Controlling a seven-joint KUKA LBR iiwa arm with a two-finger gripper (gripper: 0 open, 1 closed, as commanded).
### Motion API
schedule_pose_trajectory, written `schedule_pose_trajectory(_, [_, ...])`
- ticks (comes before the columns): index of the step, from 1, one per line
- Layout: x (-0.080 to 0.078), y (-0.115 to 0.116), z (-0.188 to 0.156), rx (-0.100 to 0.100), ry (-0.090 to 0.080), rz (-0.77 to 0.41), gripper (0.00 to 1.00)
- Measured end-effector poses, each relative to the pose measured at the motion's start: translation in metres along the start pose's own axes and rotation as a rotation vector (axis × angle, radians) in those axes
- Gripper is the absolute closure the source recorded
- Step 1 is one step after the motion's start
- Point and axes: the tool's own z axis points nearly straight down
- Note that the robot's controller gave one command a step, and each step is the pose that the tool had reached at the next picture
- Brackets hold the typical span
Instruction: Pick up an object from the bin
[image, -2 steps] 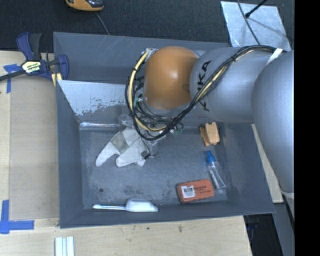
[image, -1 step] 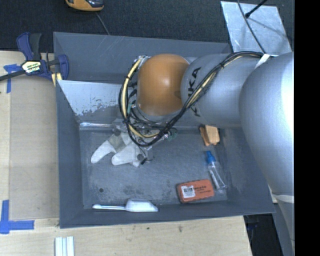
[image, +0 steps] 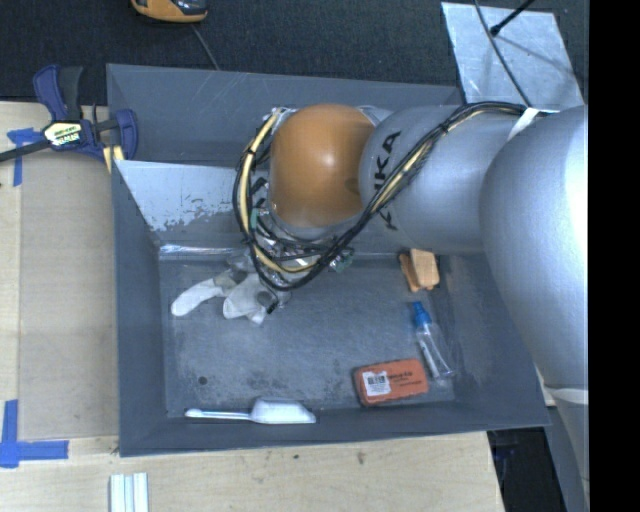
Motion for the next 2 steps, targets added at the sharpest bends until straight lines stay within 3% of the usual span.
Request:
schedule_pose_trajectory(1, [0.0,0.0,0.0,-0.001,0.0,-0.002,1.0])
schedule_pose_trajectory(2, [-0.004,-0.002,-0.079,-0.001,0.007,0.004,1.0])
